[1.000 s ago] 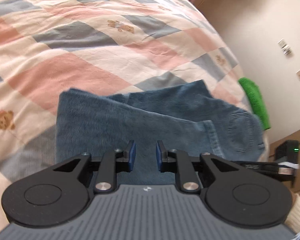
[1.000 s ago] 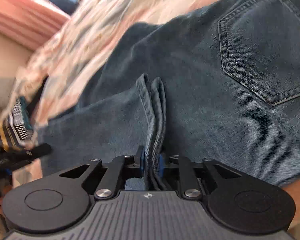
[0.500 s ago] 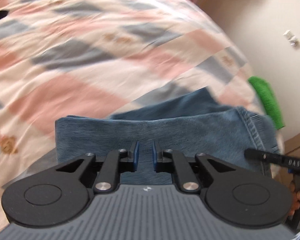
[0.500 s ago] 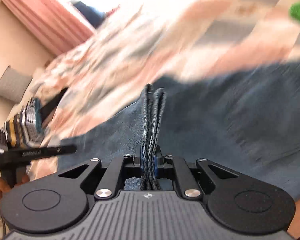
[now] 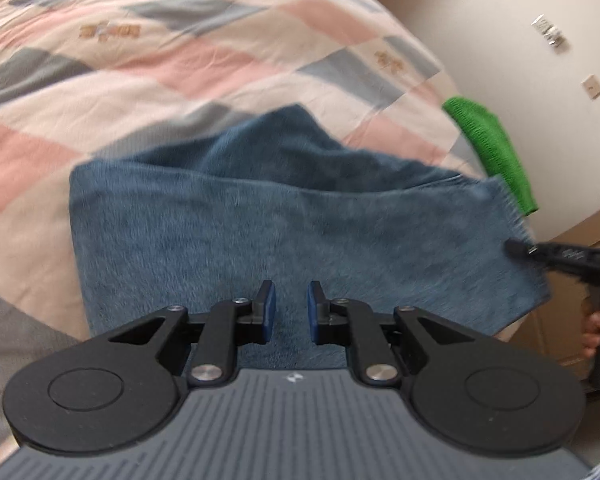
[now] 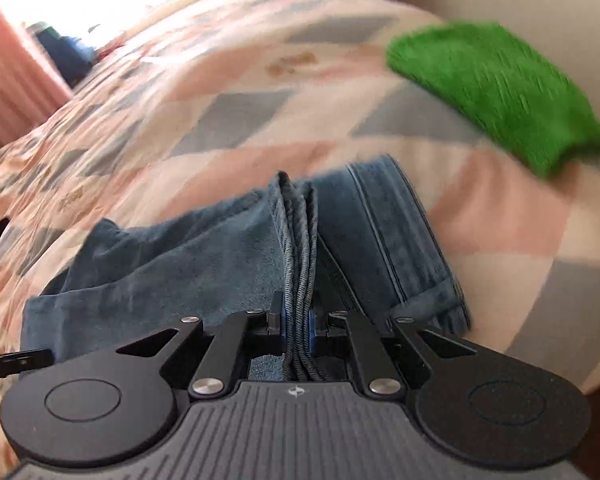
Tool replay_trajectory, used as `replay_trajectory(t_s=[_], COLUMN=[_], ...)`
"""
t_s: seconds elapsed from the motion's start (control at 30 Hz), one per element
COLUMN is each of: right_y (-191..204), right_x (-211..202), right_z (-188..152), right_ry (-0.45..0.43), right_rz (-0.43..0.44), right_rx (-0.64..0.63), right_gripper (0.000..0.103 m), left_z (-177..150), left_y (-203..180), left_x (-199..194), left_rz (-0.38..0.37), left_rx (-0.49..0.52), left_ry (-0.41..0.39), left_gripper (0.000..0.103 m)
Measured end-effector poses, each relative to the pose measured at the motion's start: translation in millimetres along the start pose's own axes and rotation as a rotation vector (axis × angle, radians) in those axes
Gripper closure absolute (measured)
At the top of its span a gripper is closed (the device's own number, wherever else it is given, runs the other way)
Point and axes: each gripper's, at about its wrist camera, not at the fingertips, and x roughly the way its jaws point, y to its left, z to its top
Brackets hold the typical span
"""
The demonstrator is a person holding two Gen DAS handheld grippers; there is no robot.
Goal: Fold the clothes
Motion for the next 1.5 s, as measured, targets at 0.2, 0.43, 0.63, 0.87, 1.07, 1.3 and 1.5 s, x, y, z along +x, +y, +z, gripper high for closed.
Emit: replay_trajectory(t_s=[0.2, 0.43, 0.63, 0.87, 1.07, 1.3, 1.5], right_y=[-50, -67, -82, -57, -30, -57, -75], right_x=[2, 13, 24, -10, 34, 94, 97], right_z=[18, 19, 10, 25, 31, 25, 25], right_ry=[-0.040, -0.039, -0.035, -0.231, -0.192, -0.085, -0.051], right_rz=[0.008, 0.005, -0.055, -0.170, -0.080, -0.160, -0.165], right_rx=[0.099, 0.094, 0.169, 0.086, -0.090, -0.076, 0.003], right_gripper=[0.094, 0.094, 0.092, 0.062, 0.067, 0.064, 0.044], left_z=[3, 4, 5, 20, 38, 51, 57], left_y=[-11, -21, -22, -32, -18, 18, 11], left_x=[7, 26, 32, 22, 27, 65, 77], left_rz=[0.043, 0.096, 0.108, 0.114, 0.173, 0.251, 0.304], left_rx=[0.011, 0.005, 0.009, 0.062, 0.119, 0.153, 0.203], left_ry=[-0.009, -0.002, 0.005, -0.065, -0.135, -0.048, -0.027], left_gripper=[0.090, 0.088, 0.087, 0.087, 0.087, 0.097, 0.097])
